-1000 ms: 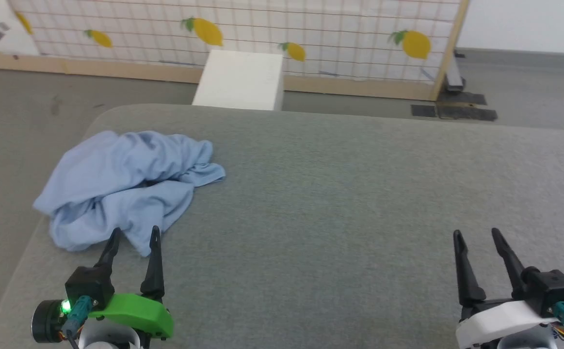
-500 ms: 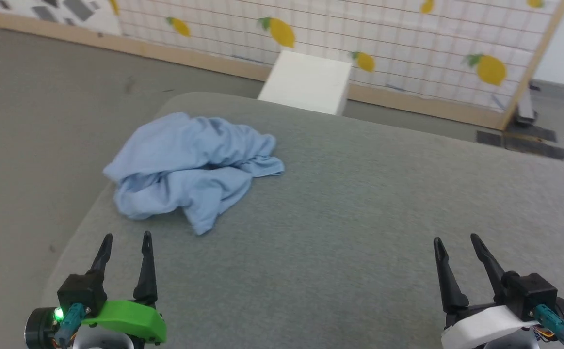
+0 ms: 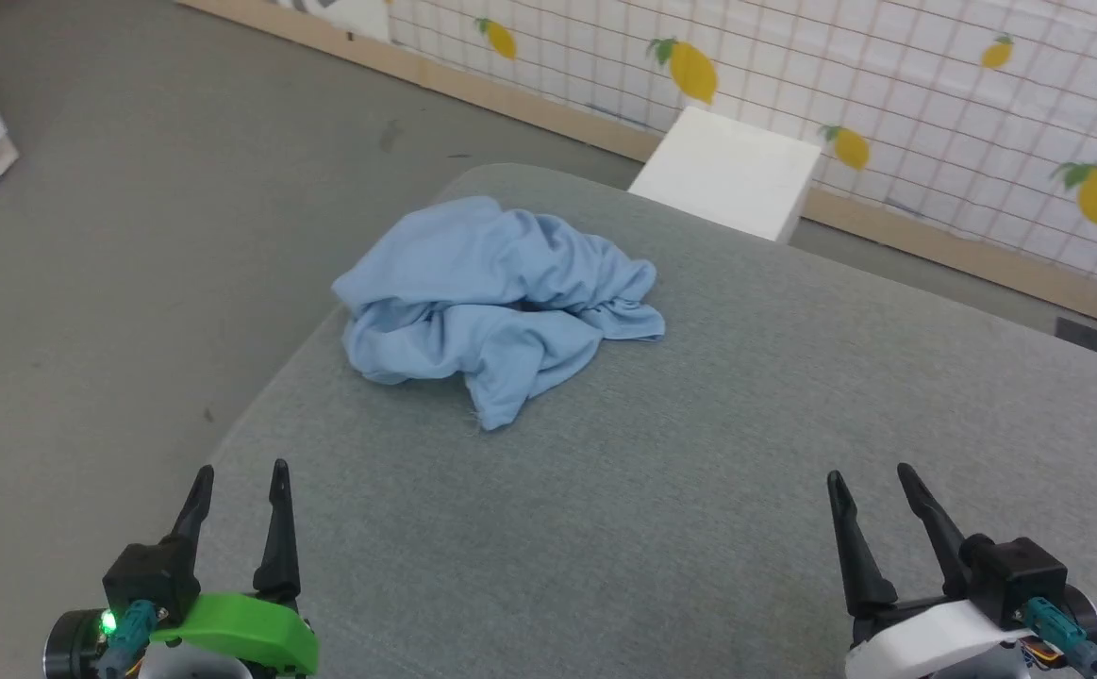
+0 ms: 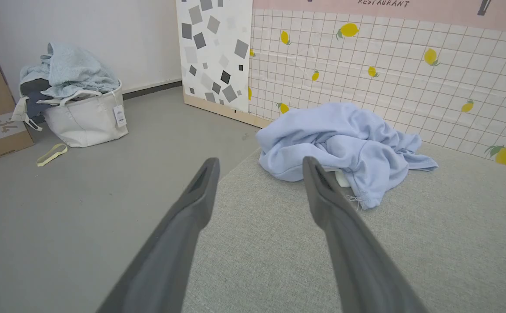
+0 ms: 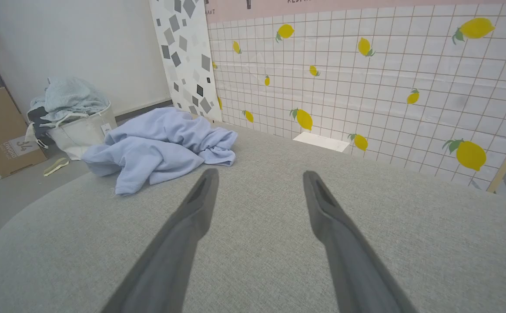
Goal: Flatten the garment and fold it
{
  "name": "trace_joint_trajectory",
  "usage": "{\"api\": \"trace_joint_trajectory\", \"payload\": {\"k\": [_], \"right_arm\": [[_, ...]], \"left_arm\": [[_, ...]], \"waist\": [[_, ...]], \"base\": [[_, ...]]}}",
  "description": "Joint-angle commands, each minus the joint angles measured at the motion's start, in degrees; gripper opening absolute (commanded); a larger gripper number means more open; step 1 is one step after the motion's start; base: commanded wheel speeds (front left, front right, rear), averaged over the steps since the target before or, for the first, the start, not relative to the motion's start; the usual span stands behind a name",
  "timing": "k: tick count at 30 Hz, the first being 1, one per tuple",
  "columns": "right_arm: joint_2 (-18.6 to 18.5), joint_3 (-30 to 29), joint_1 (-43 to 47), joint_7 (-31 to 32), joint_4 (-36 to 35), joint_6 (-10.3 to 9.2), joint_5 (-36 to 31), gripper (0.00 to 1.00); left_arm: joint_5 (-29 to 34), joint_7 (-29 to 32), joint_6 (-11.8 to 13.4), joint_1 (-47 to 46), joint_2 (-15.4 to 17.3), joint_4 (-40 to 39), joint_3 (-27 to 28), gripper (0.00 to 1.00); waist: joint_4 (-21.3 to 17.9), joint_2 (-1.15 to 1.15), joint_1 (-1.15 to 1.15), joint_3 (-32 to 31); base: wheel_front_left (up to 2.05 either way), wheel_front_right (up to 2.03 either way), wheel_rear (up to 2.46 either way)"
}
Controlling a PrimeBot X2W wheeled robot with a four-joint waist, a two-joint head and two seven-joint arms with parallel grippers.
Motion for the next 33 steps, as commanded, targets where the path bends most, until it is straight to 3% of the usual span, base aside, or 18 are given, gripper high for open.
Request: {"api": "trace_joint_trajectory", "payload": {"k": [1, 11, 17, 27, 33], "right_arm": [[0.05, 0.01, -0.82, -0.48, 0.20, -0.09, 0.27, 1.00], [0.05, 0.11, -1.02, -0.44, 0.02, -0.09, 0.17, 1.00], [0.05, -0.08, -2.10, 0.40, -1.00, -0.09, -0.50, 1.00], [0.05, 0.35, -6.62, 3.37, -5.12, -0.09, -3.82, 1.00], [0.05, -0.58, -7.76, 5.15, -8.77, -0.09, -5.80, 1.00]], "left_arm": [[-0.12, -0.44, -0.17, 0.74, 0.35, 0.10, 0.05, 1.00], [-1.42, -0.44, -0.43, -0.69, 0.40, 0.67, -0.06, 1.00], [-4.67, -0.44, -1.70, -9.32, 1.71, 3.05, -1.02, 1.00], [-15.00, 2.52, -2.40, -31.09, 10.10, 17.97, -5.34, 1.00], [-23.90, 12.19, -2.41, -43.27, 15.84, 27.83, -10.35, 1.00]], "waist": [[0.68, 0.27, 0.00, 0.15], [-0.51, 0.27, 0.00, 0.97], [-1.92, 0.27, 0.00, 3.54], [-9.21, 0.27, 0.00, 14.18], [-14.31, 0.27, 0.00, 21.13]], "base": [[0.00, 0.00, 0.00], [0.00, 0.00, 0.00], [0.00, 0.00, 0.00], [0.00, 0.00, 0.00], [0.00, 0.00, 0.00]]}}
